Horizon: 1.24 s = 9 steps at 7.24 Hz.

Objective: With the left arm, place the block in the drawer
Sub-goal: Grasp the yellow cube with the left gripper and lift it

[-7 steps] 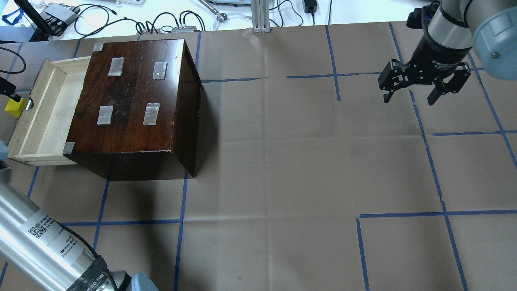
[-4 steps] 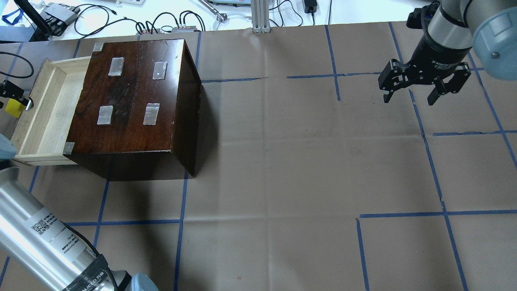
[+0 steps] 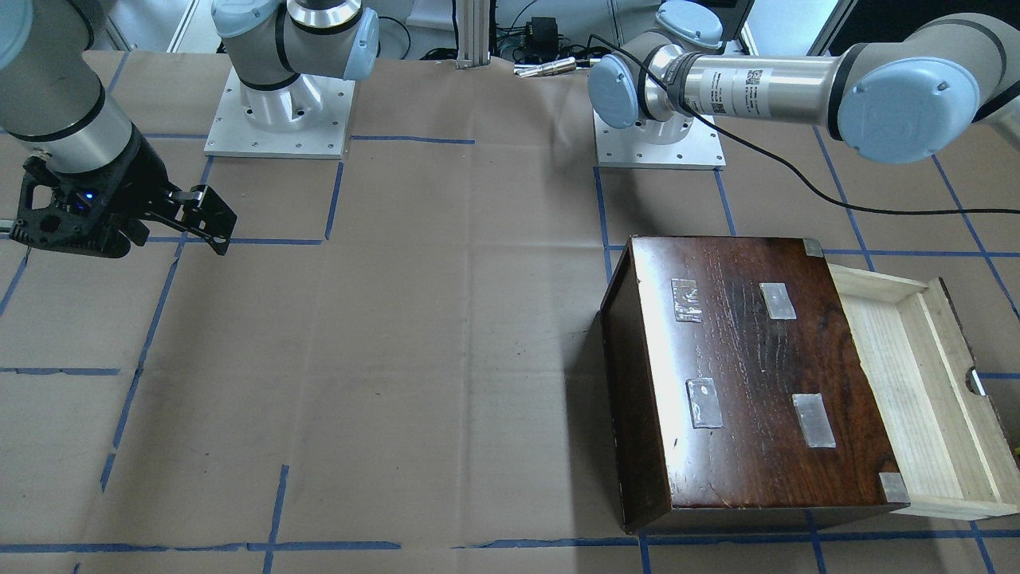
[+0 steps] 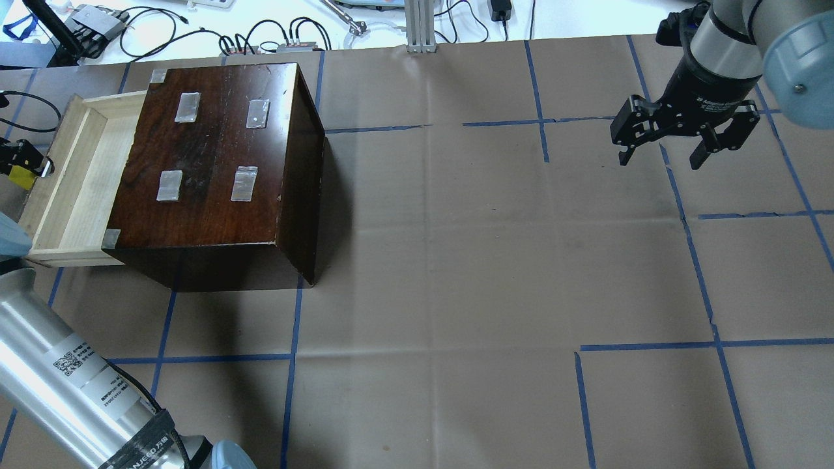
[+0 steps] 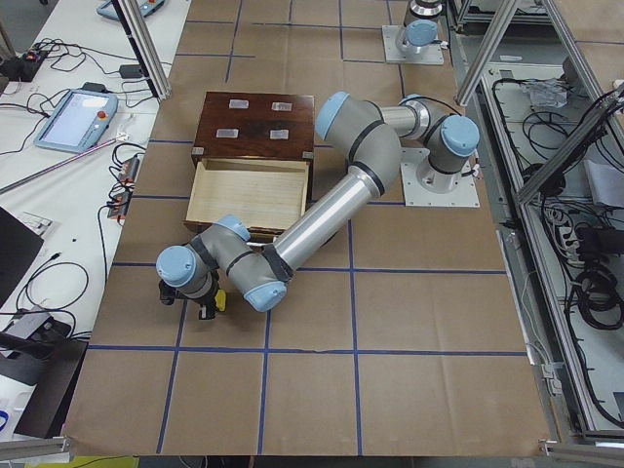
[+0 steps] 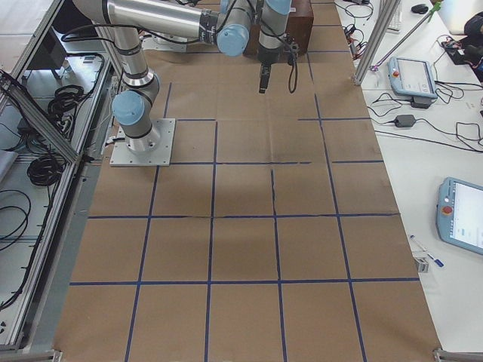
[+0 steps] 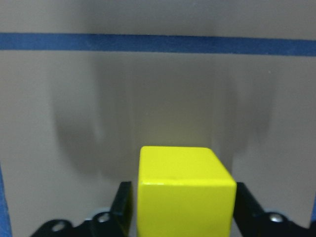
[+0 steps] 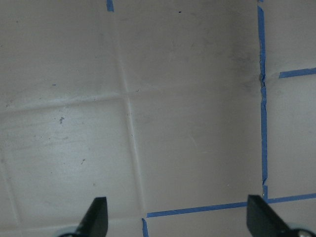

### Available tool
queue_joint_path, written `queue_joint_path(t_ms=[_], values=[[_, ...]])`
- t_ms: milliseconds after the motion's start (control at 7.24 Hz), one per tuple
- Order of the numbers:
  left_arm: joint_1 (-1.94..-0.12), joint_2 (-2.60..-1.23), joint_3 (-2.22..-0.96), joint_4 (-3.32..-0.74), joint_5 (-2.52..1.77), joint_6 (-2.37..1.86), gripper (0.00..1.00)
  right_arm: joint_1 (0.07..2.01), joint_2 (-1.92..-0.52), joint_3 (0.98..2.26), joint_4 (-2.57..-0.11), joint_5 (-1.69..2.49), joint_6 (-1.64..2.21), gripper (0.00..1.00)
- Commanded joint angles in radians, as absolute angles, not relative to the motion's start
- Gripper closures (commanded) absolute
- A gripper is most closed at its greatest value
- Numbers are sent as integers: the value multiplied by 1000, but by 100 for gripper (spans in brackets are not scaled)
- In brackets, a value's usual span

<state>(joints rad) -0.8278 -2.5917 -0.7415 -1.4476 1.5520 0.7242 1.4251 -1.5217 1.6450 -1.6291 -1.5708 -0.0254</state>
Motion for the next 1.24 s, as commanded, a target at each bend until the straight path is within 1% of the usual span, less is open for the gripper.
queue_joint_path(t_ms=[0,138,276,552,691,829,967,1105], values=[[-831,-2469,-741,-1579,1552,719,100,1425,-1522,1646,-1629,-1571,-25,0],[-841,-2362,-759,-1705,1552,719,100,1425,-1522,1646,-1629,-1571,-25,0],[-866,-2270,-816,-1770,1552,718,100,1425,-1522,1646,-1629,-1571,-25,0],[-920,-2096,-1036,-1766,1546,646,100,1425,-1522,1646,-1629,-1571,-26,0],[-955,-2048,-1139,-1761,1543,617,100,1425,-1522,1646,-1629,-1571,-25,0],[-985,-2042,-1208,-1752,1536,568,100,1425,-1520,1644,-1629,-1571,-25,0],[-1006,-2048,-1257,-1649,1540,566,100,1425,-1522,1644,-1629,-1571,-26,0],[-1023,-2051,-1294,-1607,1540,561,100,1425,-1522,1646,-1629,-1571,-26,0]])
